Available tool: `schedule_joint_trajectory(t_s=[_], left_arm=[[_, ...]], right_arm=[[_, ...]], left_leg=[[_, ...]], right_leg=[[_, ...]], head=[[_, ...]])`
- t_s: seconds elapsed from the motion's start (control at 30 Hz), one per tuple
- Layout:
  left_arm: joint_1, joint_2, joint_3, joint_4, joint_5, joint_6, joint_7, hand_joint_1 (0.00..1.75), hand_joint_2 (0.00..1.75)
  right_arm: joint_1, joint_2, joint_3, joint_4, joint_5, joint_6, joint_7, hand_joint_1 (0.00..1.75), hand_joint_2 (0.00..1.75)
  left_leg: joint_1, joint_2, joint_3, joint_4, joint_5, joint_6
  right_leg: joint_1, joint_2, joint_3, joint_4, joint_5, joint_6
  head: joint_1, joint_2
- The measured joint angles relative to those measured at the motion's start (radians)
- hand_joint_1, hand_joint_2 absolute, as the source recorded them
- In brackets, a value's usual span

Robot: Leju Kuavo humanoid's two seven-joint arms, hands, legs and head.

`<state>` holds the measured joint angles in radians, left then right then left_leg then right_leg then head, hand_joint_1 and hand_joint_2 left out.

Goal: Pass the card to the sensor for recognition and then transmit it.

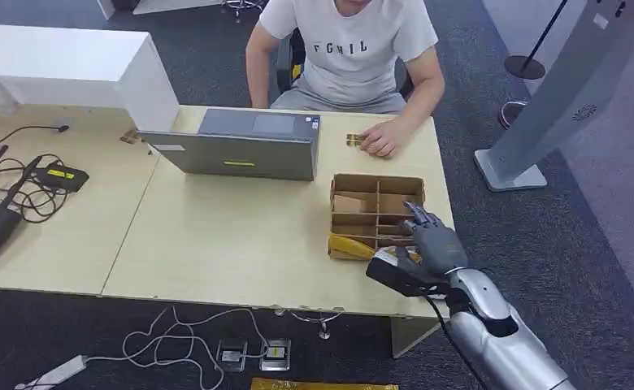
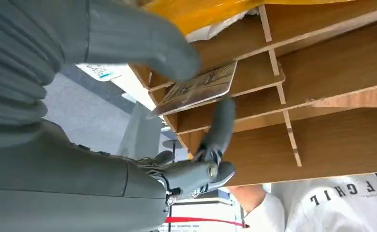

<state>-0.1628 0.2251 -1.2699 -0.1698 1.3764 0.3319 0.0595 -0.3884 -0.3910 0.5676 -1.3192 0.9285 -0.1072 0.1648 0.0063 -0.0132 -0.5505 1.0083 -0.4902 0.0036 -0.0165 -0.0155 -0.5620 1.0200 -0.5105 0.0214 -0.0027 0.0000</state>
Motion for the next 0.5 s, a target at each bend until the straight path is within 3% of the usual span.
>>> schedule_joint_trajectory(t_s=[0.5], left_arm=[[0.0,0.005,0.0,0.0,-0.003,0.002,0.002,0.0,0.0]], right_arm=[[0.01,0.0,-0.001,-0.021,-0.017,0.005,0.0,1.75,1.75]], left_leg=[[0.0,0.0,0.0,0.0,0.0,0.0]], right_leg=[[0.0,0.0,0.0,0.0,0.0,0.0]], head=[[0.0,0.0]])
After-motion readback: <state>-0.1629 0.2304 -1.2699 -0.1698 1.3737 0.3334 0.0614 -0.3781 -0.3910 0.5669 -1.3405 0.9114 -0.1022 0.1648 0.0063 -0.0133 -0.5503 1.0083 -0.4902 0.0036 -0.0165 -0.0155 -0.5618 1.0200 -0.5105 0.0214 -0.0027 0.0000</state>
